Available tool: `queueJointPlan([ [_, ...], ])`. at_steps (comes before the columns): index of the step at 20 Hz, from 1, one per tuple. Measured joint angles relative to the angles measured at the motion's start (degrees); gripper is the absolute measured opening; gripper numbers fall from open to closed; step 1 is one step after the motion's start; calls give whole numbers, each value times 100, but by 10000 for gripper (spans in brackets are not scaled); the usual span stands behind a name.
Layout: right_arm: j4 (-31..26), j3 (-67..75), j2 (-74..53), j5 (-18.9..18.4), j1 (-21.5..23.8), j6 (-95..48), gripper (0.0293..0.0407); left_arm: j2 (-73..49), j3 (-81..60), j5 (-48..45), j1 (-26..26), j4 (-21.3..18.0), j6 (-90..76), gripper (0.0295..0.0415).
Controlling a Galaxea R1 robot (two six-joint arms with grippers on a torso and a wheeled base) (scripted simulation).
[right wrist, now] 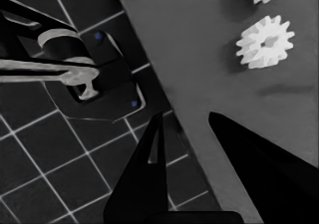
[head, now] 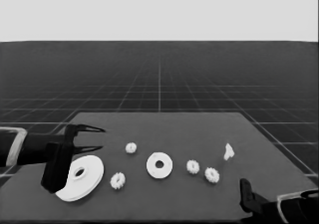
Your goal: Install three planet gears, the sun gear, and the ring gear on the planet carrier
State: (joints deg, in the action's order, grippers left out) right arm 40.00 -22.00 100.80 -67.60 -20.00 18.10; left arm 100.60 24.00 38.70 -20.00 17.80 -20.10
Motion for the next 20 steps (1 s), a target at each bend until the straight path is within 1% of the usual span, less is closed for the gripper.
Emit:
queueJointPlan([
  [1,-433,303,78,133,-310,-19,293,-16,-408,282,405,-420,15,295],
  [2,-255,169,46,77,-193,-11,308,-10,-245,169,256,-250,9,297],
  [3,-151,90,26,45,-125,-7,337,-8,-144,102,165,-148,5,314],
  [4,-89,45,15,25,-86,-4,368,-6,-85,62,112,-88,3,347],
  [5,-53,19,8,14,-63,-2,380,1667,802,2403,1475,2670,2786,379],
  [6,-32,4,5,8,-50,-1,383,3444,2335,4511,1741,2373,5636,402],
  [7,-20,-4,2,4,-42,-1,384,4356,4048,4778,1713,1072,6993,402],
  [8,-13,-9,1,2,-38,0,384,4880,5436,4654,1719,193,7414,395],
  [9,-9,-12,0,0,-36,0,385,5243,6456,4582,1741,-350,7476,389],
  [10,-6,-14,0,0,-34,0,385,5506,7181,4563,1761,-680,7421,387],
  [11,-5,-15,0,-1,-33,0,385,5692,7681,4566,1776,-878,7341,385],
  [12,-4,-15,0,-1,-33,0,385,5820,8017,4574,1785,-996,7269,385],
  [14,-3,-16,0,-1,-32,0,385,5960,8379,4587,1795,-1106,7172,385],
  [15,-3,-16,0,-1,-32,0,385,6097,8730,4322,2160,-816,7020,385],
  [16,-3,-16,0,-1,-32,0,385,6220,9034,4143,2443,-669,6885,385],
  [18,-3,-16,0,-1,-32,0,385,6381,9427,3956,2675,-564,6703,385],
  [20,-3,-16,0,-1,-32,0,385,6447,9587,3886,2742,-537,6628,385],
])
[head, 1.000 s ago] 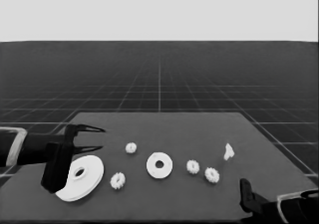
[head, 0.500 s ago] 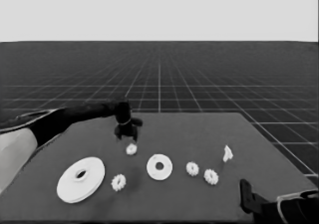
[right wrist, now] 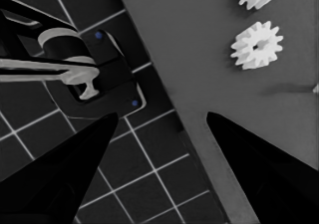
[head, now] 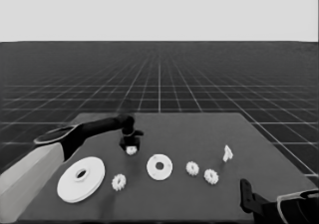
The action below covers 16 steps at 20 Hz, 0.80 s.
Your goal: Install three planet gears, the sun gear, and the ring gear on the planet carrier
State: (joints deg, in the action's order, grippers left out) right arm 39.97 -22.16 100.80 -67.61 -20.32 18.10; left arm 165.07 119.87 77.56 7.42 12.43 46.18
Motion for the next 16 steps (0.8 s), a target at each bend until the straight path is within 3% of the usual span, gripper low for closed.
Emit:
queueJointPlan([
  [4,0,0,0,0,0,0,385,30,67,-14,13,-1,-33,385],
  [6,0,0,0,0,0,0,385,25,82,-23,12,7,-39,315],
  [14,0,0,0,0,0,0,385,28,85,-25,12,8,-40,312],
  [16,0,0,0,0,0,0,385,-345,-829,492,-573,-346,407,312],
])
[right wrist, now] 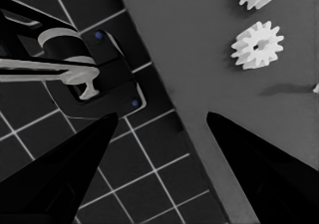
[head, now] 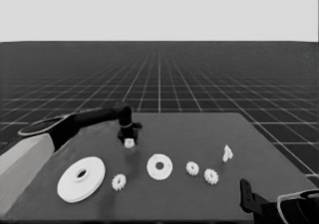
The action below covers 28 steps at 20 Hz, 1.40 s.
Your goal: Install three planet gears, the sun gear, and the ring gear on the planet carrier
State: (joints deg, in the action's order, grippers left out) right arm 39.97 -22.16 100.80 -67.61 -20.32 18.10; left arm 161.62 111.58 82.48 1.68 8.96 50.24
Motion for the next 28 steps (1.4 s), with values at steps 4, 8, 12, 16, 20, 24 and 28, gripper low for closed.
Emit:
queueJointPlan([
  [4,0,0,0,0,0,0,385,-52,-144,194,-332,-245,64,312],
  [8,0,0,0,0,0,0,385,-52,-146,215,-363,-277,63,312],
  [12,0,0,0,0,0,0,385,1152,-610,394,-294,-88,1707,312],
  [16,0,0,0,0,0,0,385,1362,-486,411,-290,-77,1809,312],
  [20,0,0,0,0,0,0,385,1501,-99,168,251,412,1611,312],
  [24,0,0,0,0,0,0,385,1600,185,17,486,613,1460,312],
  [28,0,0,0,0,0,0,385,1610,222,-3,524,638,1443,312],
])
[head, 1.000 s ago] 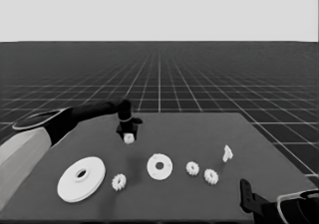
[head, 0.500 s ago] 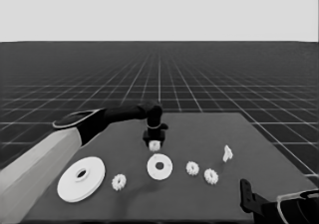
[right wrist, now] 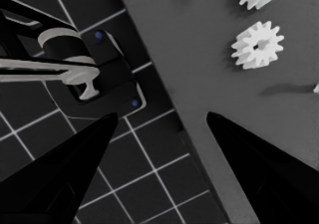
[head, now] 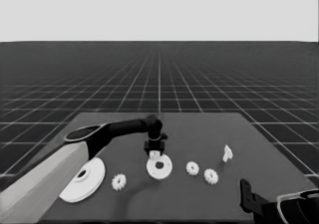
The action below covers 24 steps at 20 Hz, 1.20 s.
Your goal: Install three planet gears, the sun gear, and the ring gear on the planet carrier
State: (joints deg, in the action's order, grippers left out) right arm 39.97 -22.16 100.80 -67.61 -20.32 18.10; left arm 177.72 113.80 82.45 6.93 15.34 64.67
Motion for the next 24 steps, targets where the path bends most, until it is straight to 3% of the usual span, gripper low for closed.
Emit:
queueJointPlan([
  [2,0,0,0,0,0,0,385,1,3,-2,3,2,-2,372],
  [3,0,0,0,0,0,0,385,1,4,-3,4,2,-2,381],
  [10,0,0,0,0,0,0,385,1,5,-4,4,3,-2,385],
  [13,0,0,0,0,0,0,385,-210,-632,353,-644,-545,348,385],
  [20,0,0,0,0,0,0,385,-223,-687,414,-812,-709,378,385],
  [21,0,0,0,0,0,0,385,-1630,-3271,556,-724,-536,1614,385],
  [22,0,0,0,0,0,0,385,-2566,-4469,611,-636,-460,1880,385],
  [24,0,0,0,0,0,0,385,-3371,-5281,613,-554,-385,1857,385],
])
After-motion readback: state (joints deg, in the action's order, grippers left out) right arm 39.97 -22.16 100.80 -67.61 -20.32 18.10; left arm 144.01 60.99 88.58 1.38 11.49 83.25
